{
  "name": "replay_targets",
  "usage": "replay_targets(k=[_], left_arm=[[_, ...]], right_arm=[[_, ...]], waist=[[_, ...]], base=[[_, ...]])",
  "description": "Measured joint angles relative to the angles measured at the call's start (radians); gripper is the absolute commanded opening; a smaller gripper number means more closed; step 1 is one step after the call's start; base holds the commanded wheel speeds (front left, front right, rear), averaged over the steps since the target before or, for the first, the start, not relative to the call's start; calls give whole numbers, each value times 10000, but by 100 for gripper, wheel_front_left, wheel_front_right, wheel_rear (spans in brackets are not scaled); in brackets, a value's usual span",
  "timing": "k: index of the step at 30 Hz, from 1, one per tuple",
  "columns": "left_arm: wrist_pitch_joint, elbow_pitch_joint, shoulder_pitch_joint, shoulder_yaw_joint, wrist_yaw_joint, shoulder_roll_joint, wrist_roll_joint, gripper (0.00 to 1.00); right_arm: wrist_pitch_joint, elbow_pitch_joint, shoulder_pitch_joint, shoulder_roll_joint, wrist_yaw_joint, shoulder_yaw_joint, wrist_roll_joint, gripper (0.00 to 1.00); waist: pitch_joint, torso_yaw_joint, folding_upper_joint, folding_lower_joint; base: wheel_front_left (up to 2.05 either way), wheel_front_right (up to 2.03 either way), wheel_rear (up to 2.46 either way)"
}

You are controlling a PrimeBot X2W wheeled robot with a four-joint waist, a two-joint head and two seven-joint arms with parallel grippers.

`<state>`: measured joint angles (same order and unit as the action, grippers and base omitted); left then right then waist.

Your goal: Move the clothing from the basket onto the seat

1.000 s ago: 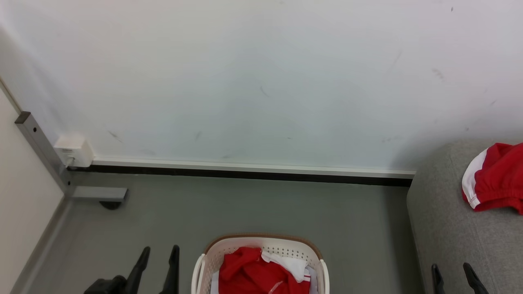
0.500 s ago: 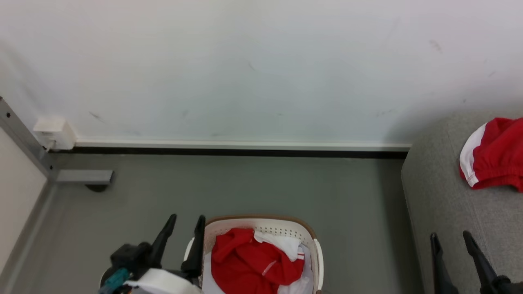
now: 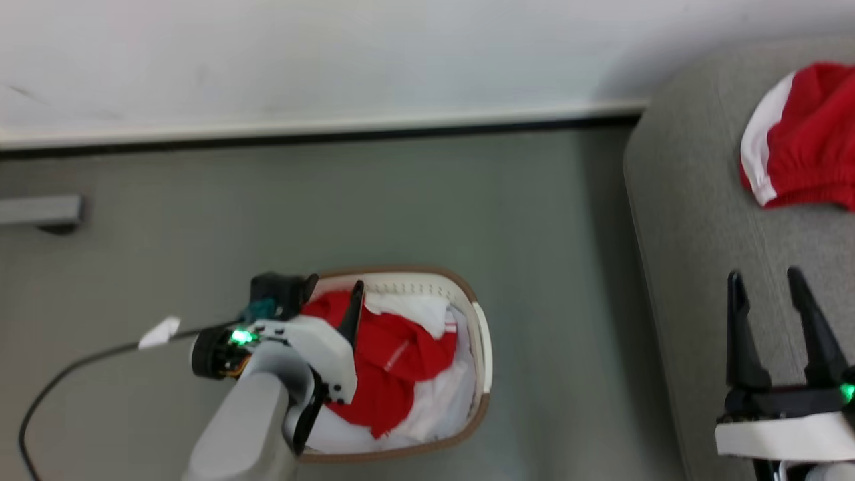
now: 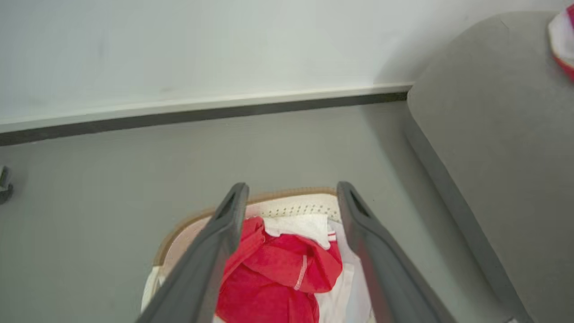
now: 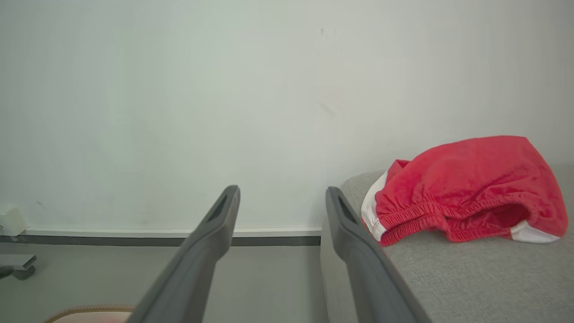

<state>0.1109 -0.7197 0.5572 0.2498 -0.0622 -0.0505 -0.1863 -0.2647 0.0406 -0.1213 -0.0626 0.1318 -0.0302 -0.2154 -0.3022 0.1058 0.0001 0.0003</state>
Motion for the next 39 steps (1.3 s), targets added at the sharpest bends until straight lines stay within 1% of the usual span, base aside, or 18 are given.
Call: replay_targets(k=[4,8,12,16,21,25,29,36,39], left_arm=[[-851,-1106,993,165,146,-15,136,100],[-1515,-2234,1663,305,328,-186,401,100],[-1710,-2978,2456,391,577,-479,575,100],[-1730,-3595,2919,454,740,-721,656,100],[-1747,-4174,3397,554,941,-1164,803,100],[-1544,-4418,3809,623,1154,-1482,984,100],[-1555,-4698,4174,698,1216,-1697,991,100],[-1471,-4961,4626,790,1308,-1887,1041,100],[-1396,-5020,4753,807,1246,-1871,986,100]], right_arm=[[2,-199,-556,6,0,-8,-104,100],[2,-265,-935,44,0,23,-307,100],[0,-439,-1323,69,0,48,-424,100],[2,-470,-1495,94,0,194,-575,100],[2,-525,-1710,98,0,230,-844,100],[2,-529,-1857,100,0,282,-974,100],[2,-535,-1951,100,0,387,-1118,100],[2,-554,-2104,104,0,405,-1204,100],[0,-556,-2155,105,0,407,-1198,100]], waist=[[-902,312,0,1],[-1722,655,-1,1],[-2451,980,0,0],[-3070,1269,0,0],[-3707,1547,0,0],[-4151,1687,0,0],[-4542,1759,-1,-1],[-5082,1812,-1,-1],[-5221,1810,0,-2]], base=[[0,0,0],[0,0,0],[0,0,0],[0,0,0],[0,0,0],[0,0,0],[0,0,0],[0,0,0],[0,0,0]])
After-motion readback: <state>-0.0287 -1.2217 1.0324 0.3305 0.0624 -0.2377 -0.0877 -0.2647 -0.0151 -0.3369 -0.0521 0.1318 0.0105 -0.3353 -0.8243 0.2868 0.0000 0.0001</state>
